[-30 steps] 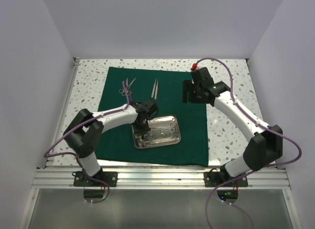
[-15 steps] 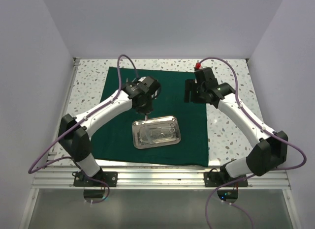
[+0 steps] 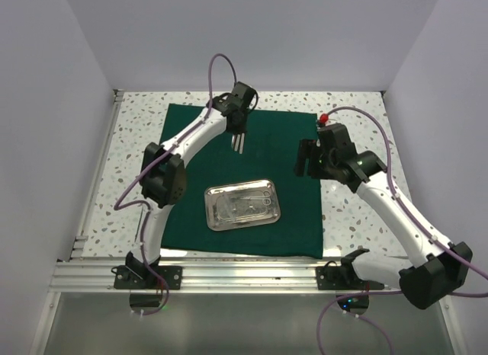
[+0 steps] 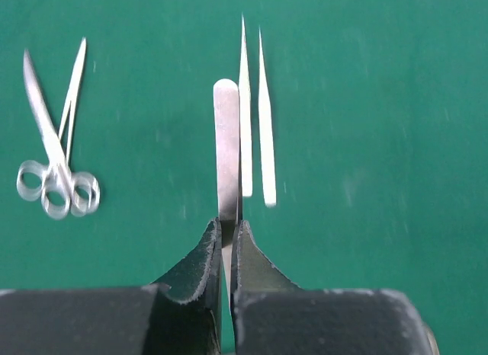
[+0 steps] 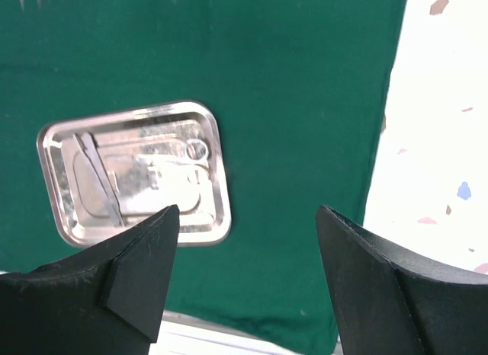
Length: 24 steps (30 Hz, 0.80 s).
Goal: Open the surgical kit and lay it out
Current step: Place the medical item in the surgical kit.
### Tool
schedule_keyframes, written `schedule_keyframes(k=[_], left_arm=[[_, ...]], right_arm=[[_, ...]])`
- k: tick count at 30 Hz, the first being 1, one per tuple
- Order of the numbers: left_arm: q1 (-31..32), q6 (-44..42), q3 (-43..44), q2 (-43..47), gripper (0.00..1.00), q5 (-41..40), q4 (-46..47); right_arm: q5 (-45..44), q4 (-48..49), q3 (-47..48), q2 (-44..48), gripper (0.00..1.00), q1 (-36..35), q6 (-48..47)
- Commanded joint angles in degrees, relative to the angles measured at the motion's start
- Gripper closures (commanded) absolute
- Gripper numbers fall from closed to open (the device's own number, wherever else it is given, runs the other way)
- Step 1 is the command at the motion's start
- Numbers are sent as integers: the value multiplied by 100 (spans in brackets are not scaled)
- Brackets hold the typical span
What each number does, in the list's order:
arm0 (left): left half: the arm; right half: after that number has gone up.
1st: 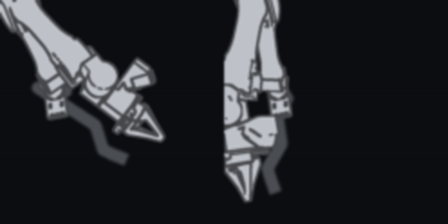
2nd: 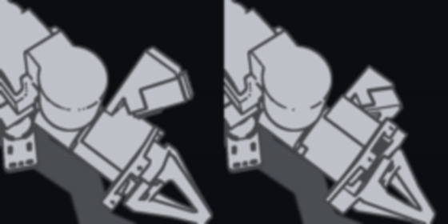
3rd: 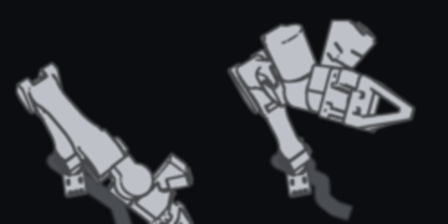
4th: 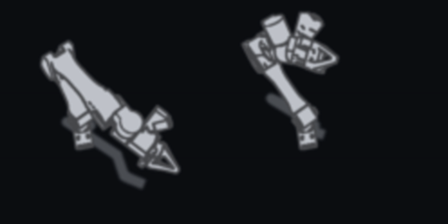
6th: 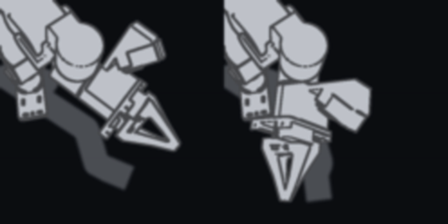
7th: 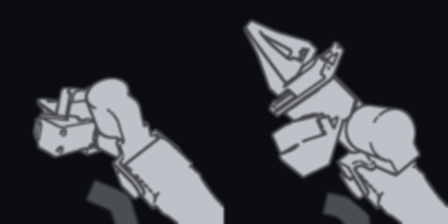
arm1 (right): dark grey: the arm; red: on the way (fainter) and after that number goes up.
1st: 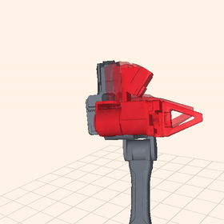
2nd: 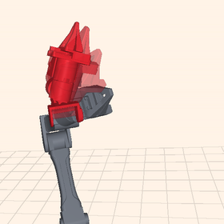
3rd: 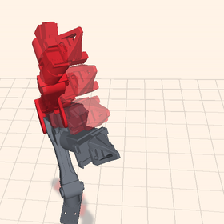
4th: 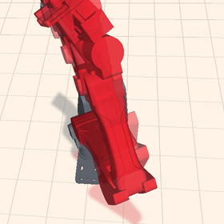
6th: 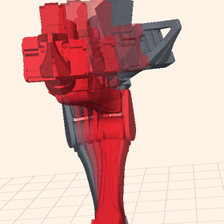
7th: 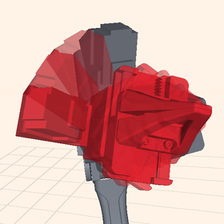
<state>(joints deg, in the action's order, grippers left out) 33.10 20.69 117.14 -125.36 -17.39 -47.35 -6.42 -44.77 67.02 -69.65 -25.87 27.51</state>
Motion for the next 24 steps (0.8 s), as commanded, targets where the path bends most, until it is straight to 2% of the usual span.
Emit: schedule_keyframes(k=[1, 5, 8, 9, 12, 16, 20, 24], left_arm=[[-268, -496, 625, -286, 100, 191, 586], [-357, -443, 757, -638, 100, 359, 955], [-366, -399, 880, -875, 86, 455, 1132], [-366, -373, 933, -937, 77, 490, 1114], [-375, -267, 1100, -1113, 68, 640, 1070], [-383, -179, 1127, -1105, 61, 728, 1062], [-383, -109, 1135, -807, 61, 667, 921], [-383, -74, 855, -157, 61, 517, 649]], right_arm=[[62, -181, -277, 486, 23, 12, 228], [70, -260, -550, 847, 23, 20, 317], [70, -269, -717, 970, 22, 12, 317], [62, -269, -743, 971, 22, 12, 317], [44, -251, -726, 865, 22, 12, 255], [79, -172, -612, 620, 23, 12, 159], [201, -14, -427, 400, 22, 12, -34], [991, 416, -243, 198, 22, 3, -386]])
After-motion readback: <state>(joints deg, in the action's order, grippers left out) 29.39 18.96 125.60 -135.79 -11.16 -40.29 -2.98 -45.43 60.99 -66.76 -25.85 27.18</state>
